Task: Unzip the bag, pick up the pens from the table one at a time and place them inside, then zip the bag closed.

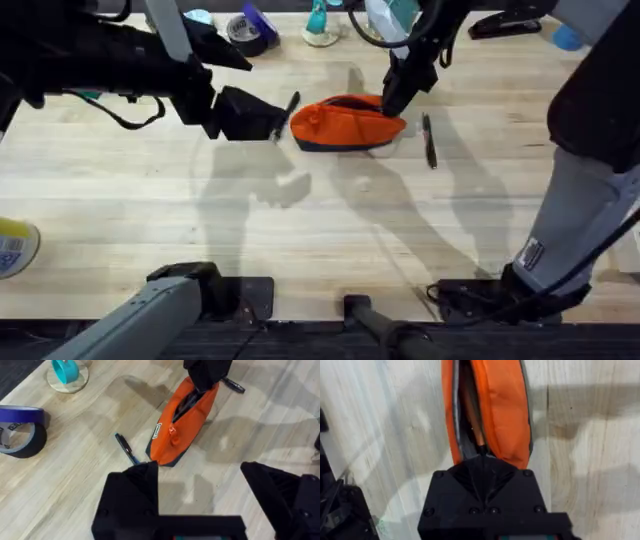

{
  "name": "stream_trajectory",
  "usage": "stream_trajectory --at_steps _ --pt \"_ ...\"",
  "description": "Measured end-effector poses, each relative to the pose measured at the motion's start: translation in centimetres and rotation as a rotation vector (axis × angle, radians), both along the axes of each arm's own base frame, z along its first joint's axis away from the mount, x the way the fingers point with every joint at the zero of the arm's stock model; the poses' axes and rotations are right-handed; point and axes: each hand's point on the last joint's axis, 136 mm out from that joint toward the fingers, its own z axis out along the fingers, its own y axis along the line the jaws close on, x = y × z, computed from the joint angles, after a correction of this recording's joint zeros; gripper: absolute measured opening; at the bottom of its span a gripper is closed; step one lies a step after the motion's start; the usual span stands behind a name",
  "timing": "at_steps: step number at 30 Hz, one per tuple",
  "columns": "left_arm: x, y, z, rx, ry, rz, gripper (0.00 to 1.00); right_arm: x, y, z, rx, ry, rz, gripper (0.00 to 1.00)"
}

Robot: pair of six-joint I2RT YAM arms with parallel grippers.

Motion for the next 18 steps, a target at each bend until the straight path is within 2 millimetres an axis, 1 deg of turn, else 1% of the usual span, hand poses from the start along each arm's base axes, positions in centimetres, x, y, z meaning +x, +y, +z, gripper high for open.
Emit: stream_trajectory --at_steps 7,14,18 --pt "0.0 0.0 0.0 0.0 -0.001 0.0 0.993 0.0 0.1 -0.1 0.006 0.003 -0.001 0.03" --pt "0.0 0.0 0.0 0.0 -0.001 0.0 0.993 0.0 0.2 -1.1 0.005 0.032 -0.003 0.03" --pt "0.0 0.0 0.0 0.0 -0.001 0.0 0.993 0.0 0.2 -1.2 0.004 0.033 -0.003 0.034"
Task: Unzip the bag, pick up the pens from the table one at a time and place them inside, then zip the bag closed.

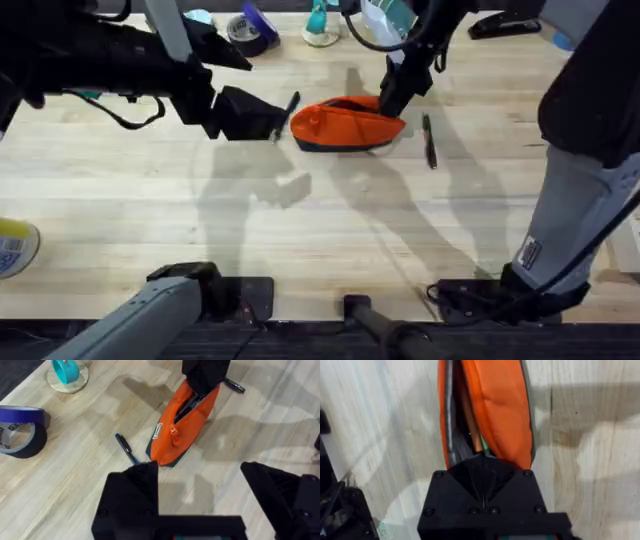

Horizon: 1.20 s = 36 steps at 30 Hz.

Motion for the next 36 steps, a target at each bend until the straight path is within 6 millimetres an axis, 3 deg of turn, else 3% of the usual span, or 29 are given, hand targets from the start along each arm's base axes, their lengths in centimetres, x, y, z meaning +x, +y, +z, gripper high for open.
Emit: stream_trajectory --at_steps 2,5,8,9,27,36 --pt "0.0 0.0 0.0 0.0 0.0 0.0 0.992 0.0 0.0 0.0 0.0 0.001 -0.002 0.115" --pt "0.0 0.0 0.0 0.0 0.0 0.0 0.993 -0.1 0.1 0.0 0.006 0.005 -0.003 0.438" --pt "0.0 0.0 0.0 0.0 0.0 0.0 0.993 -0.2 0.4 0.1 0.016 0.011 -0.003 0.864" --pt "0.0 0.0 0.0 0.0 0.0 0.0 0.993 -0.2 0.4 0.2 0.019 0.011 0.0 0.96" --pt "0.1 0.0 0.1 0.001 -0.007 0.0 0.993 -0.1 0.5 0.3 0.01 0.026 -0.052 0.995" --pt "0.1 0.0 0.1 0.001 -0.007 0.0 0.993 1.4 0.9 2.2 0.002 -0.006 -0.165 0.995"
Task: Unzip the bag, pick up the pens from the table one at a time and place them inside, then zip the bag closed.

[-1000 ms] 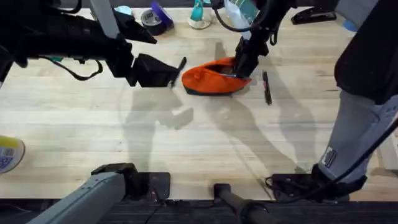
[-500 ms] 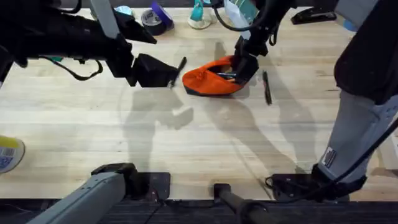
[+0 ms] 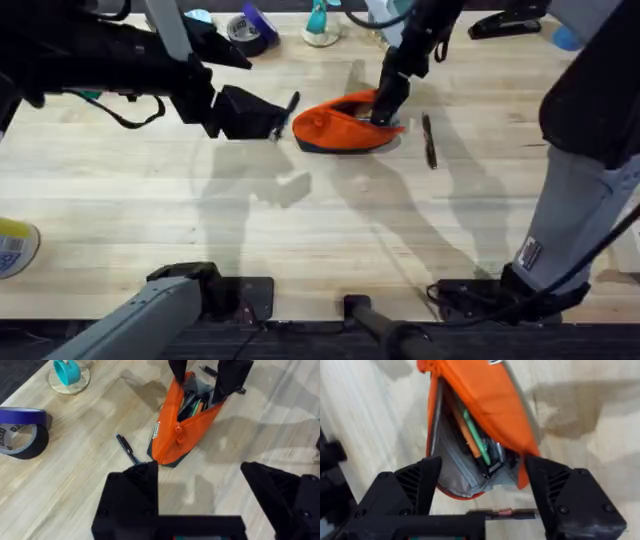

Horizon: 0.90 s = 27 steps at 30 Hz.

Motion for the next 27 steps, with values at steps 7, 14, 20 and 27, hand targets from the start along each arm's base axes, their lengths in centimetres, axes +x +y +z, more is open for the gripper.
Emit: stream_trajectory --at_steps 7,14,20,27 --pt "0.0 0.0 0.0 0.0 0.0 0.0 0.993 0.7 -0.5 3.4 0.01 -0.058 -0.102 0.995" --pt "0.0 0.0 0.0 0.0 0.0 0.0 0.993 0.9 -2.1 6.4 0.024 -0.099 -0.203 0.996" --pt "0.0 0.0 0.0 0.0 0.0 0.0 0.993 0.9 -3.7 8.7 0.031 -0.109 -0.341 0.995" --pt "0.0 0.0 0.0 0.0 0.0 0.0 0.993 0.0 -5.5 10.4 0.021 -0.05 -0.525 0.995"
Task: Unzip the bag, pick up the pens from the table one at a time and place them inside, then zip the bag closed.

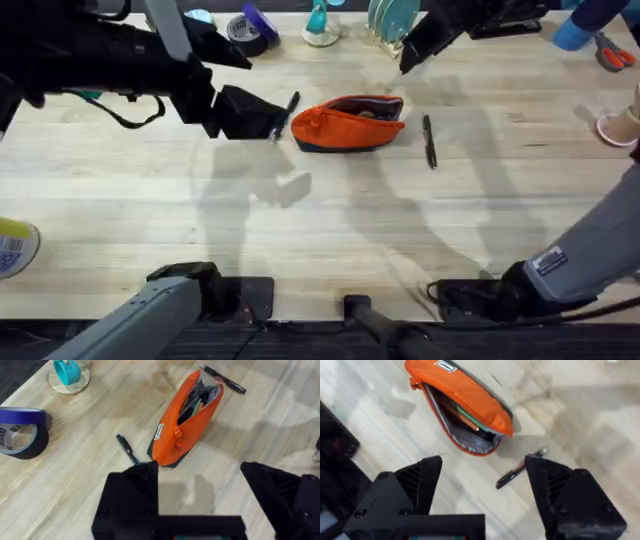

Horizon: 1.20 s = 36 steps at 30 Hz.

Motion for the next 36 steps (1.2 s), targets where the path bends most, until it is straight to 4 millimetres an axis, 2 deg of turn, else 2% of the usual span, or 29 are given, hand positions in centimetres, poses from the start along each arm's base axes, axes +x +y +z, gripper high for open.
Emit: stream_trajectory --at_steps 9,21,26,31,36 --pt "0.0 0.0 0.0 0.0 0.0 0.0 0.993 -0.5 -2.5 0.5 -0.072 0.045 -0.182 0.995" --pt "0.0 0.0 0.0 0.0 0.0 0.0 0.993 -2.7 -4.6 3.7 -0.15 -0.003 -0.314 0.996" --pt "0.0 0.0 0.0 0.0 0.0 0.0 0.993 -4.6 -6.1 3.4 -0.233 0.075 -0.397 0.996" --pt "0.0 0.0 0.0 0.0 -0.001 0.0 0.993 -4.5 -7.4 3.3 -0.295 0.072 -0.465 0.996" --pt "0.0 0.0 0.0 0.0 -0.001 0.0 0.993 -4.6 -7.1 3.3 -0.274 0.088 -0.498 0.996"
